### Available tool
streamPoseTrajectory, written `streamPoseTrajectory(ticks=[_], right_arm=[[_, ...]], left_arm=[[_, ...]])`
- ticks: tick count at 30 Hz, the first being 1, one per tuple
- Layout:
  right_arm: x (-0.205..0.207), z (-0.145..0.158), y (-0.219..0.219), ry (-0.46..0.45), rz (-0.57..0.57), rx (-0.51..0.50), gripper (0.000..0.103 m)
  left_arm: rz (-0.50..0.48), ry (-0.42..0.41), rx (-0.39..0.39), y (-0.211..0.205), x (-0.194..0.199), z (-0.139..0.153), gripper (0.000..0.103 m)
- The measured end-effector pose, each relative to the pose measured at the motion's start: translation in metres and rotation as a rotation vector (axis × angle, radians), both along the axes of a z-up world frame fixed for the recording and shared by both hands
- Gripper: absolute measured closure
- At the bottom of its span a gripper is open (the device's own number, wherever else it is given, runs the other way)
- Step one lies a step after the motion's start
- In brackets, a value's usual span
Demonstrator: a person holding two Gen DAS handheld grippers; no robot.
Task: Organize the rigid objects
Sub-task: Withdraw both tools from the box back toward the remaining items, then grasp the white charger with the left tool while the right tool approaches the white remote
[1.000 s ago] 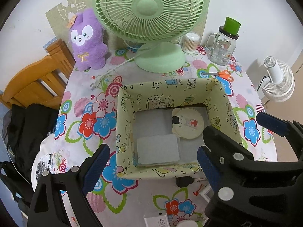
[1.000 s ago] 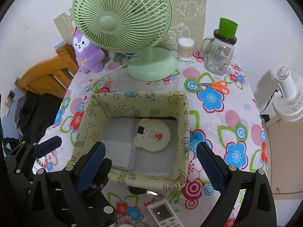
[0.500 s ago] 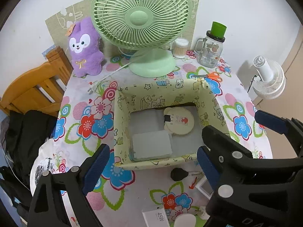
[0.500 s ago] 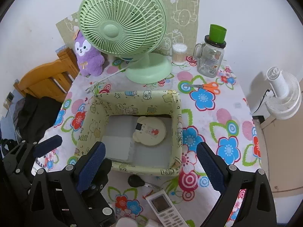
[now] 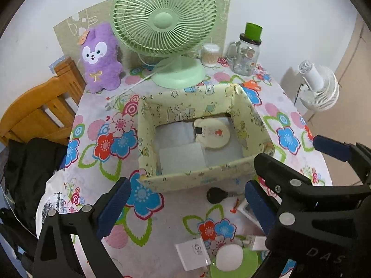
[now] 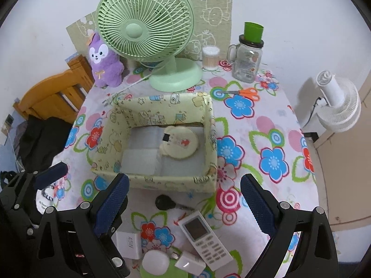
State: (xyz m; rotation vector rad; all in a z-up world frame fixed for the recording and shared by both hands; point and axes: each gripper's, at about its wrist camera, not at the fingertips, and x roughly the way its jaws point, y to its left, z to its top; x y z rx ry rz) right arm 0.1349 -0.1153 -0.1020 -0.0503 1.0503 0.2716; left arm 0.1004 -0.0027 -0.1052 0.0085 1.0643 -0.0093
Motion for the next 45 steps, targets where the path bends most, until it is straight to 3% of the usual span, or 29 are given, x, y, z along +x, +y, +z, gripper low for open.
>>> streamPoseTrajectory(ticks=[20, 45], right_arm=[[-0.046, -0.007, -0.013, 0.01, -0.054, 0.003, 0.009], [-0.069, -0.073, -0.022, 0.084, -0.062, -0.013, 0.012]], left_arm=[[-0.066, 0.029, -0.029, -0.004, -0.032, -0.013, 0.004], [0.0, 0.142, -0.035, -0.001, -0.055, -0.083, 0.008]])
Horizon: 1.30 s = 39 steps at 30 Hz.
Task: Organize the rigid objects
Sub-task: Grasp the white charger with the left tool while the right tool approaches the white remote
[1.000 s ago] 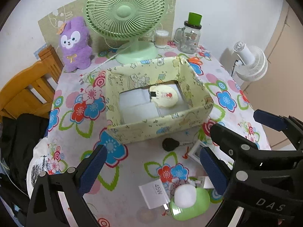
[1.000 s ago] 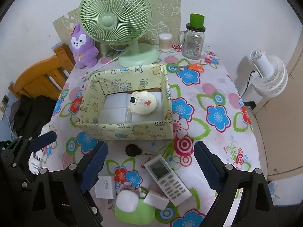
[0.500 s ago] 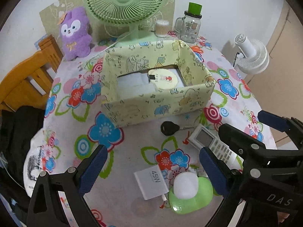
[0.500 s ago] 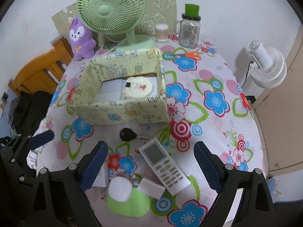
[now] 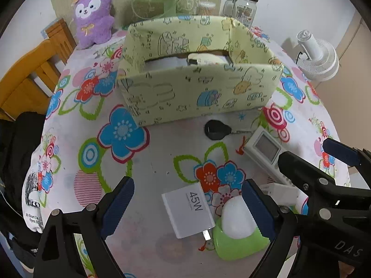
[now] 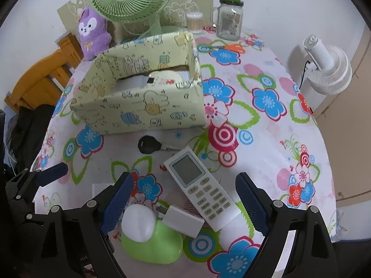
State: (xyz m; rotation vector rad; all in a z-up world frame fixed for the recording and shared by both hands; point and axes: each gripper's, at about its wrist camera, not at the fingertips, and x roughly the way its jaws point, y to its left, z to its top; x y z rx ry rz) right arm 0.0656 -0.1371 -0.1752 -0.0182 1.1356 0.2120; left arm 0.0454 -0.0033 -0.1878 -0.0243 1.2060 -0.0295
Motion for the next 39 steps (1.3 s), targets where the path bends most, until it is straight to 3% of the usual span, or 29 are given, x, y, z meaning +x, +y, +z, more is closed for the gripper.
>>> streamPoseTrajectory(ticks=[22, 25, 32, 39], right_arm=[[-0.001, -0.043, 0.004, 0.078, 0.005, -0.033, 0.012], [-0.001, -0.046, 0.004, 0.082, 0.008, -0.042, 0.012], [0.003, -0.057, 0.0, 0.098, -0.006, -0.044, 0.012], [0.009, -0.062, -0.002, 0.105, -0.006, -0.059, 0.012]], left_arm=[[0.04, 0.096, -0.007, 0.009, -0.011, -0.04, 0.019], [0.038, 0.107, -0.02, 0.009, -0.012, -0.044, 0.022], [0.042, 0.115, -0.031, 0.007, -0.013, -0.048, 0.042], [0.046, 0.119, -0.023, 0.006, -0.01, -0.048, 0.047]])
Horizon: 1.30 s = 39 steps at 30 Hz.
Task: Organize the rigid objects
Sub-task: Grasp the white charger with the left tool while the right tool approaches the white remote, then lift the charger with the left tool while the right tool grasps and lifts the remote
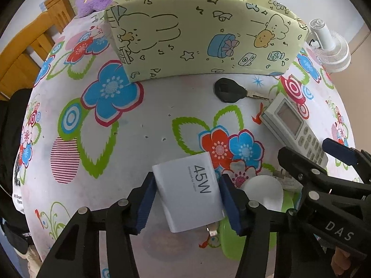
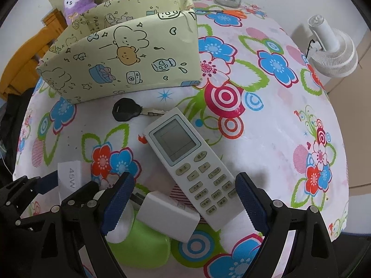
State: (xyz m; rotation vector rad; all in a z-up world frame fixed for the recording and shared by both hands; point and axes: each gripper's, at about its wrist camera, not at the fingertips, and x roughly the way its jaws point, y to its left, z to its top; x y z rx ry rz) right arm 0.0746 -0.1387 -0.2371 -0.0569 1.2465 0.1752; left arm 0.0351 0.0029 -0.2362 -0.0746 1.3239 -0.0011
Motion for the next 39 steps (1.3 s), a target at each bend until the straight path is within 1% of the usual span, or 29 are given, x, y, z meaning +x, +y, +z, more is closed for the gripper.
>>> streamPoseTrajectory(ticks=[12, 15, 17, 21, 24, 26, 30, 33, 39], right_arm=[[0.018, -0.007, -0.014, 0.023, -0.008, -0.01, 0.013], [0.022, -0.012, -0.016, 0.041, 0.0, -0.024, 0.017], [0.024, -0.014, -0.015, 0.046, 0.01, -0.023, 0.018], [0.03, -0.019, -0.012, 0.075, 0.015, -0.018, 0.028], [0.032, -0.018, -0.007, 0.064, 0.016, -0.033, 0.04], [0.031, -0.018, -0.004, 0.058, 0.014, -0.041, 0.043], [0.036, -0.016, -0.005, 0.058, 0.01, -0.035, 0.051], [0.042, -0.012, -0.005, 0.051, 0.003, -0.022, 0.054], [0.045, -0.006, -0.011, 0.055, 0.0, -0.006, 0.054]], left_arm=[[-0.008, 0.005, 0.009, -0.012, 0.021, -0.001, 0.051], [-0.005, 0.007, 0.003, -0.015, 0.029, -0.002, 0.051], [-0.003, 0.007, 0.003, -0.017, 0.033, -0.001, 0.052], [0.001, 0.004, 0.004, -0.02, 0.041, -0.002, 0.052], [0.002, 0.002, 0.006, -0.025, 0.048, -0.003, 0.053], [-0.003, 0.0, 0.013, -0.028, 0.052, -0.003, 0.053], [-0.003, 0.004, 0.003, -0.034, 0.063, 0.0, 0.053], [-0.01, 0.006, 0.002, -0.04, 0.072, 0.002, 0.054], [-0.002, -0.004, -0.002, -0.041, 0.083, 0.015, 0.054]])
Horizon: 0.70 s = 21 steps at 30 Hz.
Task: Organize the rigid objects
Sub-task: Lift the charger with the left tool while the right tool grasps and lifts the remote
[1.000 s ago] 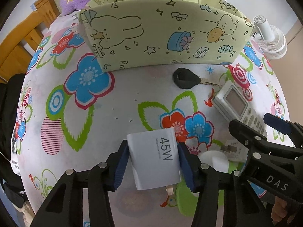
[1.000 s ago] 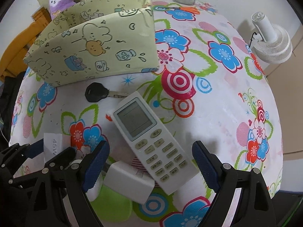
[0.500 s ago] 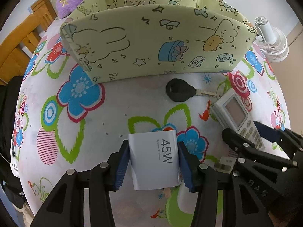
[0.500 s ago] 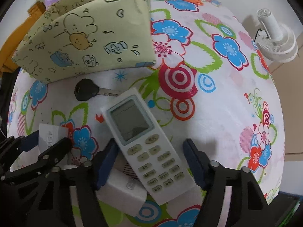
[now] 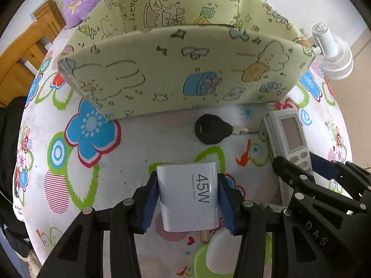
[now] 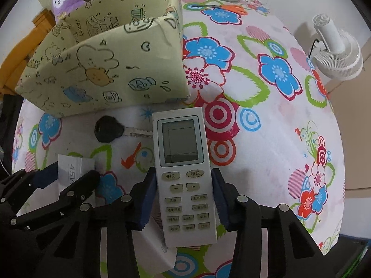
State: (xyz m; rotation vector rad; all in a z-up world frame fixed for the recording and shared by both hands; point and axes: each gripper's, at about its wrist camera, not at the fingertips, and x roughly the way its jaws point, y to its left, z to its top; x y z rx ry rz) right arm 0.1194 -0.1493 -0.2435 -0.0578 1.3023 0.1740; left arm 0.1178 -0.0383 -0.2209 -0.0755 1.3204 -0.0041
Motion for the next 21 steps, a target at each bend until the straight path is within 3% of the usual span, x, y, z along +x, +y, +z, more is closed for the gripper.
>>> streamPoseTrajectory(ticks=[12, 21], right_arm=[[-0.002, 0.018, 0.002, 0.0, 0.005, 0.004, 0.054], [-0.006, 0.043, 0.006, -0.037, 0.011, 0.024, 0.054]], left_arm=[[-0.014, -0.031, 0.019, 0.0, 0.008, 0.029, 0.055], [-0.001, -0.067, 0.016, 0.015, -0.014, 0.05, 0.055]])
